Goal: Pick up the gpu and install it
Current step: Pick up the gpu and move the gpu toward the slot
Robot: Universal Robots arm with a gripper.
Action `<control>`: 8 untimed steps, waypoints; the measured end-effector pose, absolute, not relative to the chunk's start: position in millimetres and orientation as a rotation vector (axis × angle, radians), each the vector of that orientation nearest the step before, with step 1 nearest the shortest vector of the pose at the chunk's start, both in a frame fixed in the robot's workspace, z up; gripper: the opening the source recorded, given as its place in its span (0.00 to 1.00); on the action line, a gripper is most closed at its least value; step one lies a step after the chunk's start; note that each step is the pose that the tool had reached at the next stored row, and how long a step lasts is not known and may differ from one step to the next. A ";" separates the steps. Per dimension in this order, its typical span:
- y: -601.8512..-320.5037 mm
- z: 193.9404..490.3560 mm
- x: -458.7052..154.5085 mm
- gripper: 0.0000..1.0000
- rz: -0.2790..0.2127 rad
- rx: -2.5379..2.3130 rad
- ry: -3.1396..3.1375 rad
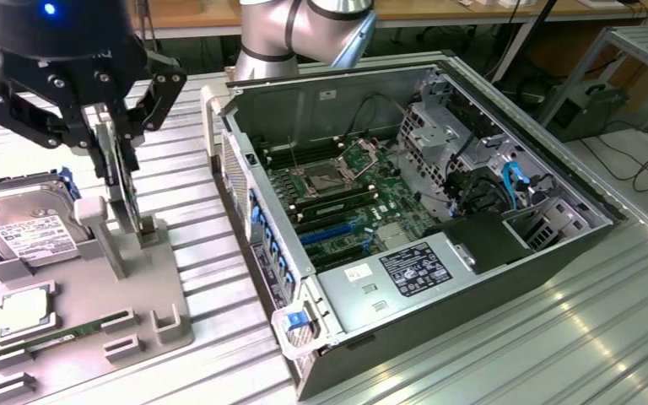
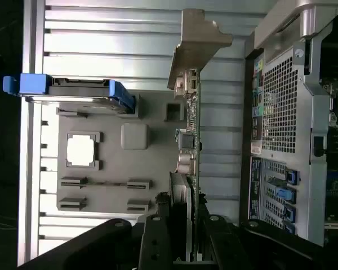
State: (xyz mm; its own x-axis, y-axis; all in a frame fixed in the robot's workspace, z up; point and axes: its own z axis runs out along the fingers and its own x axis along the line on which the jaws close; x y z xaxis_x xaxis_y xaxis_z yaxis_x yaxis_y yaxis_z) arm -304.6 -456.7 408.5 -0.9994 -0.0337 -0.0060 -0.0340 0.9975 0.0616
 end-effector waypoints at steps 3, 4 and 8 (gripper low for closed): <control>-456.6 428.1 -292.7 0.27 0.097 -0.053 3.135; -456.6 428.0 -291.1 0.27 0.097 -0.053 3.135; -456.6 427.8 -283.8 0.27 0.097 -0.053 3.135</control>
